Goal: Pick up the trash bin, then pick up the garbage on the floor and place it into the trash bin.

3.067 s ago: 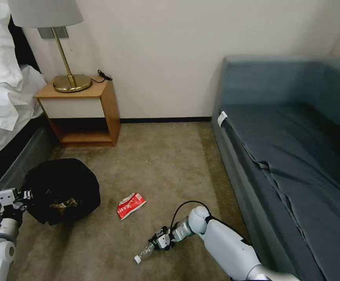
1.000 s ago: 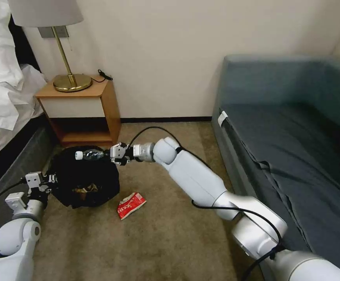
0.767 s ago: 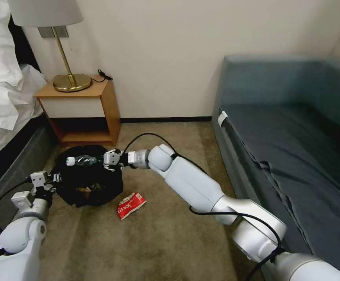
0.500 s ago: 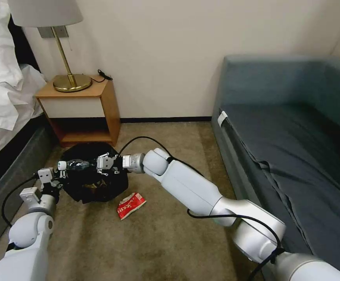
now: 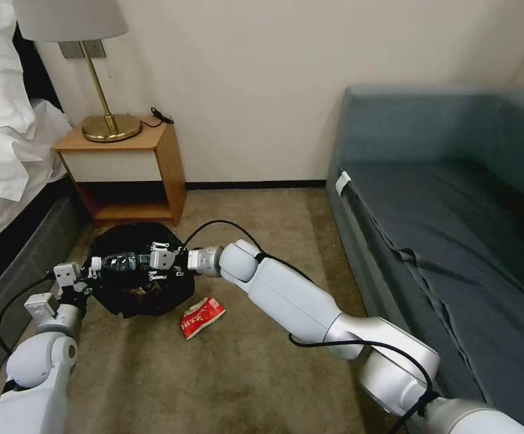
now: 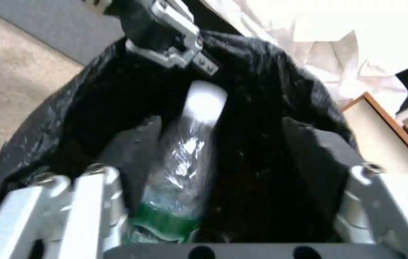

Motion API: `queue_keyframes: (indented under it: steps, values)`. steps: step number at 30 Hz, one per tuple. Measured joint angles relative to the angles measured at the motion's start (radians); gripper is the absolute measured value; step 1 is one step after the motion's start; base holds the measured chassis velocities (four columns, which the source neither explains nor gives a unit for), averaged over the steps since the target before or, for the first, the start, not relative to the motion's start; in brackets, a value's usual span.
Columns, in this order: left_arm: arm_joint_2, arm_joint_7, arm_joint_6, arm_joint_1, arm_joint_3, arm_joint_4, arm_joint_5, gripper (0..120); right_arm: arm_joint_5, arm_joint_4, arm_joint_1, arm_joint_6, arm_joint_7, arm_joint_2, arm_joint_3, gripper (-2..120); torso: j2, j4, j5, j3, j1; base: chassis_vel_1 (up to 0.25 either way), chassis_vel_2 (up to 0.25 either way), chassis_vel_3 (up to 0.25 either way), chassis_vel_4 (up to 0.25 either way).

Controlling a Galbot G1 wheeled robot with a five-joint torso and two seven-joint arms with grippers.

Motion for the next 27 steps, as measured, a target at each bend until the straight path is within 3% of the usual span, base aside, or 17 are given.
queue_keyframes:
  steps: [7, 14, 19, 27]
  values:
    - [0.013, 0.0, -0.005, -0.006, -0.012, 0.013, -0.009, 4, 0.011, 0.005, 0.004, -0.006, 0.014, 0.0, 0.001, 98, 0.0, -0.0001, -0.0001, 0.0, 0.0, 0.0, 0.0, 0.0, 0.0]
    - [0.036, -0.002, -0.02, -0.009, -0.033, 0.043, -0.007, 4, -0.002, -0.011, 0.034, -0.019, 0.006, 0.0, 0.042, 100, 0.0, 0.0, -0.0001, 0.0, 0.0, 0.0, 0.0, 0.0, 0.0]
    - [0.064, 0.003, -0.032, 0.019, -0.083, 0.055, -0.01, 4, -0.127, -0.079, 0.081, -0.009, -0.113, 0.0, 0.114, 100, 0.0, -0.0003, 0.0, 0.0, 0.0, 0.0, 0.0, 0.0, 0.0]
    - [0.079, 0.005, -0.061, 0.044, -0.145, 0.099, -0.016, 4, -0.195, -0.176, 0.079, -0.016, -0.201, 0.0, 0.151, 100, 0.0, 0.0, -0.0001, 0.0, 0.0, 0.0, 0.0, 0.0, 0.0]
